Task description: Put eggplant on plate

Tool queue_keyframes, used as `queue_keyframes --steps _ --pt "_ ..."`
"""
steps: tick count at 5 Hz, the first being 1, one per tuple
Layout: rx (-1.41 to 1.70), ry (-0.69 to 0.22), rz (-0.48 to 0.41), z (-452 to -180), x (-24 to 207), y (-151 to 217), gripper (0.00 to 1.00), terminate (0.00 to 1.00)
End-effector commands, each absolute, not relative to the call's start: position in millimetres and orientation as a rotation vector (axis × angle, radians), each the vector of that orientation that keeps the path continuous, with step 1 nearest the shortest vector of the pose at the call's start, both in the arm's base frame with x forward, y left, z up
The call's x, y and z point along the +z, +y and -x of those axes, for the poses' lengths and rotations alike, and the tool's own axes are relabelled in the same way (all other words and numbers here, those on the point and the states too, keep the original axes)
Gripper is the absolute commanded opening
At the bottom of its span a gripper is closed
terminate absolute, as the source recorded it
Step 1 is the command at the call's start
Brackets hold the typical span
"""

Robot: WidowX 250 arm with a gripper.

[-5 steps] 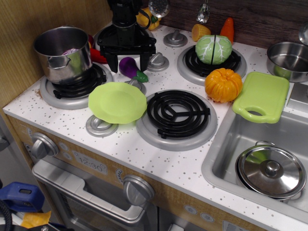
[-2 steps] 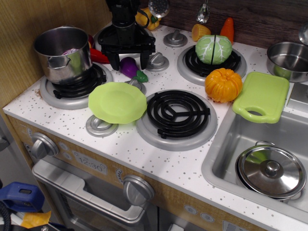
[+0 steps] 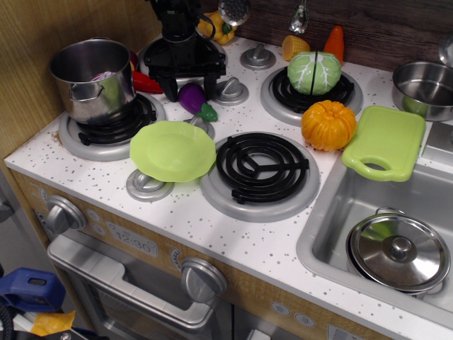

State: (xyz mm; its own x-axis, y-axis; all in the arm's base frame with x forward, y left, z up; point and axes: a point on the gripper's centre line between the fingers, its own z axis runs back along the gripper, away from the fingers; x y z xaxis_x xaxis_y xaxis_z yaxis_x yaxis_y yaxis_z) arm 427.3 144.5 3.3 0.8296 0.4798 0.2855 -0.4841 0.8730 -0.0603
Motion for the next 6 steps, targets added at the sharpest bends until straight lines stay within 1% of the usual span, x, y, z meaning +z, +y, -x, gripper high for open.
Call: queue_keyframes --steps 1,2,3,5,6 --pt "0.531 -0.320 -0.033 -431.7 20.6 144.6 0.00 0.00" --pt "0.524 -0.304 -0.057 -431.4 38.2 142.5 0.00 0.00" --pt "0.543 -0.294 -0.112 -429.9 63.3 137.7 0.00 0.00" --pt "0.622 -0.330 -0.208 -400.1 84.4 134.2 0.00 0.00" --pt "0.659 -0.344 -0.235 -382.4 86.5 133.9 0.00 0.00"
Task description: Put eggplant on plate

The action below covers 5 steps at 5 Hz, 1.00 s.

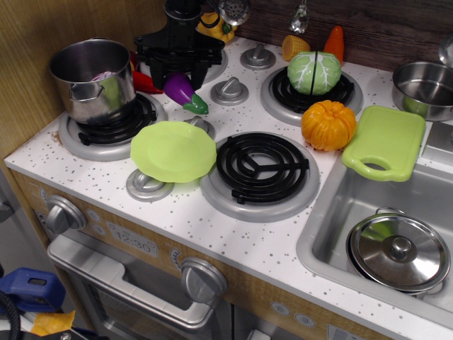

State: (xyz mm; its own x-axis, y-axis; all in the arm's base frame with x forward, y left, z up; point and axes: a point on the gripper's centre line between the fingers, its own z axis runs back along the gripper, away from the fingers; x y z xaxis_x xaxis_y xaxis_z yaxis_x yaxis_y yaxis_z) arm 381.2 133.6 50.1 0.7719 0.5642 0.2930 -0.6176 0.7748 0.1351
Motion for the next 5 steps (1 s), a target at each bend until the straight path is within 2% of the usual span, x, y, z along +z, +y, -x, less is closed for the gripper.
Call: queue_keyframes --steps 1,2,3,5 --pt "0.687 -0.341 -0.232 -367.1 86.8 133.2 0.00 0.00" --pt "0.712 -0.321 -0.226 -354.0 87.4 126.0 0.00 0.00" --pt "0.732 -0.307 -0.221 -343.5 85.6 118.3 1.00 0.00" --pt "0.752 -0.292 -0.190 -326.0 78.0 109.1 1.00 0.00"
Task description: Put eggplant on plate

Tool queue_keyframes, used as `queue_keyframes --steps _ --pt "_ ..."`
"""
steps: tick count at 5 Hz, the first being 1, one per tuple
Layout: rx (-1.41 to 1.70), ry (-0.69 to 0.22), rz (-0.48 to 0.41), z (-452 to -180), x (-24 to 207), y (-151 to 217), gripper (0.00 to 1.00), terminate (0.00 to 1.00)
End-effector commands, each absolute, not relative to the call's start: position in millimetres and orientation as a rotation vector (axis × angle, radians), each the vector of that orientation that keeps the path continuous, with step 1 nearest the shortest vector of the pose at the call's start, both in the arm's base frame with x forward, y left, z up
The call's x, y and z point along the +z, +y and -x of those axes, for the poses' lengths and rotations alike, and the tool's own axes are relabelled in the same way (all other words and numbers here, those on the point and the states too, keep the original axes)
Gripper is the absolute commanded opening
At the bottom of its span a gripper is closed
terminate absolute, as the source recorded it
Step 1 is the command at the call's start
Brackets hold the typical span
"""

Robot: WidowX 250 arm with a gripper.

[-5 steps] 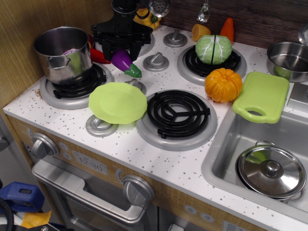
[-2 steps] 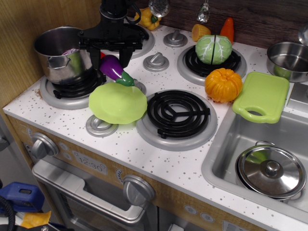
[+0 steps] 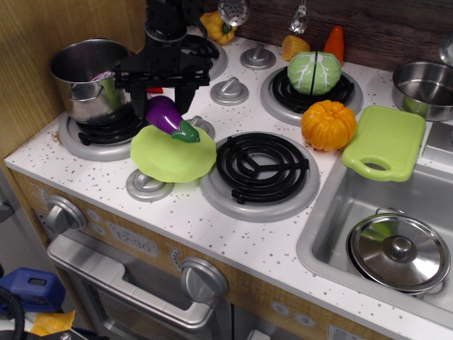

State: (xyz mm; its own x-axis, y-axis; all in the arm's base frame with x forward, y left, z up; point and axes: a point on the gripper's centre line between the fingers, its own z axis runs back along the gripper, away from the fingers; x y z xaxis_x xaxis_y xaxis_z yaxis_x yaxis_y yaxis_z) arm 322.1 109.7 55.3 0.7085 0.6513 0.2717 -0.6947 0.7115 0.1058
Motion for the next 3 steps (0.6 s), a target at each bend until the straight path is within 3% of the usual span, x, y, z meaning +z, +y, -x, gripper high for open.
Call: queue_keyframes --steps 1,2,3 --pt "0.733 -0.303 -0.198 -323.2 74.1 107.0 1.00 0.00" --pt "0.733 -0.303 -0.198 -323.2 74.1 107.0 1.00 0.00" --pt "0.733 -0.303 -0.198 -323.2 74.1 107.0 1.00 1.00"
